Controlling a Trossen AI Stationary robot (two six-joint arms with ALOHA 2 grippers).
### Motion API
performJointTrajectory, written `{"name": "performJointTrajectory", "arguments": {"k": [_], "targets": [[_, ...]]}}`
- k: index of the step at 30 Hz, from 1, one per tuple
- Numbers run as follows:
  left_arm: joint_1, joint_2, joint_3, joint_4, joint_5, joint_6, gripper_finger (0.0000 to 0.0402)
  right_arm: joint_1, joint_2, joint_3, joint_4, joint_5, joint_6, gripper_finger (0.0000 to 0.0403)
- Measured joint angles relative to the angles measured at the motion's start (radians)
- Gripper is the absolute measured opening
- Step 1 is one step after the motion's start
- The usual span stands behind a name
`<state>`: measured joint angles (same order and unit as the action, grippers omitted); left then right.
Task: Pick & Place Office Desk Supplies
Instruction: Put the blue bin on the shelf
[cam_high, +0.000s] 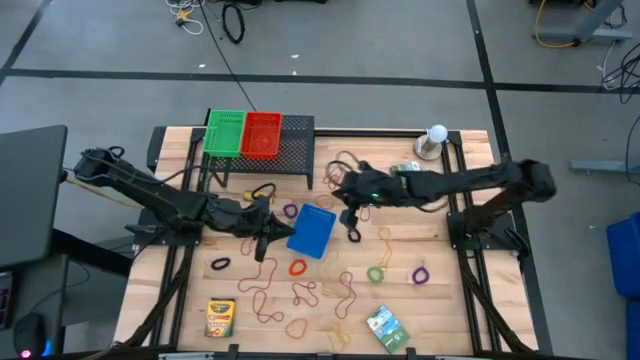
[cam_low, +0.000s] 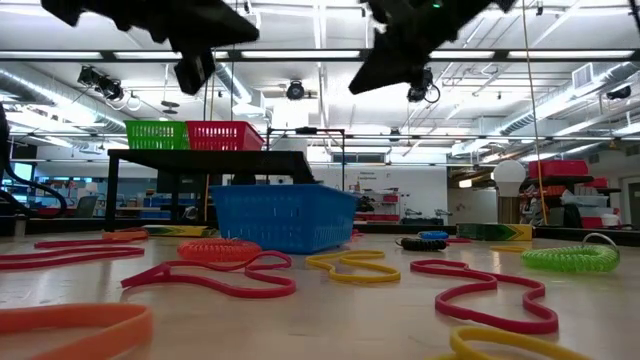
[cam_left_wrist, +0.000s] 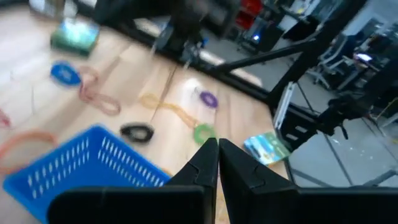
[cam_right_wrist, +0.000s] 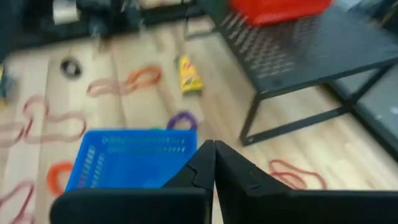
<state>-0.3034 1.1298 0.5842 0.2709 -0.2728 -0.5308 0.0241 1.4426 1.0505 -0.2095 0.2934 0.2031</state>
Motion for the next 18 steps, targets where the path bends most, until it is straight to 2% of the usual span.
{"name": "performJointTrajectory", "arguments": {"k": [2, 5, 10, 14, 18], "targets": [[0.005, 0.016, 0.001, -0.008, 0.005, 0.011, 0.0013, 0.014, -0.068, -0.090, 0.081, 0.050, 0.002, 0.0023], [0.004, 0.026, 0.038, -0.088, -0.001, 0.034, 0.0006, 0.020, -0.166, -0.198, 0.153, 0.068, 0.019, 0.0023], [0.009, 0.048, 0.176, -0.399, -0.011, 0.080, 0.0010, 0.017, -0.306, -0.311, 0.155, 0.072, 0.071, 0.0023], [0.009, 0.125, 0.292, -0.625, -0.006, 0.125, 0.0039, 0.018, -0.387, -0.372, 0.153, 0.067, 0.074, 0.0023], [0.012, 0.245, 0.356, -0.671, 0.019, 0.160, 0.0082, 0.018, -0.429, -0.411, 0.151, 0.069, 0.067, 0.0023]]}}
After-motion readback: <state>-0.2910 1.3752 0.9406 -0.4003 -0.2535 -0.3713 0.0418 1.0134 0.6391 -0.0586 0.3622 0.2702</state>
